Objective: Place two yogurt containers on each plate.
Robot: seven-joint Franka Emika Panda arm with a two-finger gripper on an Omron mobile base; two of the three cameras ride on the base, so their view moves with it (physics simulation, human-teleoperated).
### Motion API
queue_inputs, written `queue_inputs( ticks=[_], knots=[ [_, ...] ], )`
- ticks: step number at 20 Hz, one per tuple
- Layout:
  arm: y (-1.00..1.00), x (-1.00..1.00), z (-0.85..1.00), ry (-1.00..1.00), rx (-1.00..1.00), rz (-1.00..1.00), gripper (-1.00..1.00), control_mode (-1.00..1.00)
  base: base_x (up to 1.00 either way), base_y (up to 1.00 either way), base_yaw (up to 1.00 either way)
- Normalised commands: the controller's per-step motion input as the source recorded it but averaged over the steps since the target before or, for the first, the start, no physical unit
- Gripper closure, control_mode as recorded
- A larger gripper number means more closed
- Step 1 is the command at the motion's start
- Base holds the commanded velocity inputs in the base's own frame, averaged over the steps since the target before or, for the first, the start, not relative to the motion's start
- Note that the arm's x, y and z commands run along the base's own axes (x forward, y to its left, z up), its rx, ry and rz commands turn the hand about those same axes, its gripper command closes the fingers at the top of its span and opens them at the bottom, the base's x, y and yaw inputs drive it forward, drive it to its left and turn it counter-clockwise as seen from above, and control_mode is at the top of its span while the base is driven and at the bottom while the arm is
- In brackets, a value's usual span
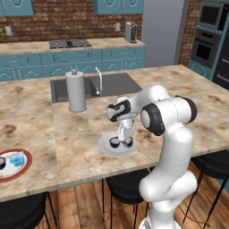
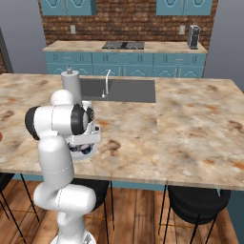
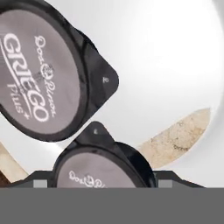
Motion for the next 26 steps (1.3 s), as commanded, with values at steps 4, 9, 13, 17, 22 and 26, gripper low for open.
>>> queue_inputs(
  ticks=[4, 9, 13, 17, 22, 26],
  knots=[
    [0.01, 0.02, -0.09, 0.00, 0.00, 0.00, -1.00, -1.00, 0.00, 0.00, 0.00],
    [0.00, 0.00, 0.01, 0.00, 0.00, 0.00, -1.00, -1.00, 0.00, 0.00, 0.00],
    [0.00, 0.00, 0.07, -0.05, 0.00, 0.00, -1.00, -1.00, 0.00, 0.00, 0.00],
    [0.00, 0.00, 0.18, -0.06, 0.00, 0.00, -1.00, -1.00, 0.00, 0.00, 0.00],
    [0.00, -0.04, 0.47, -0.06, 0.00, 0.00, -1.00, -1.00, 0.00, 0.00, 0.00],
    [-0.01, -0.34, 0.76, -0.21, 0.00, 0.00, -1.00, -1.00, 0.00, 0.00, 0.00]
  ],
)
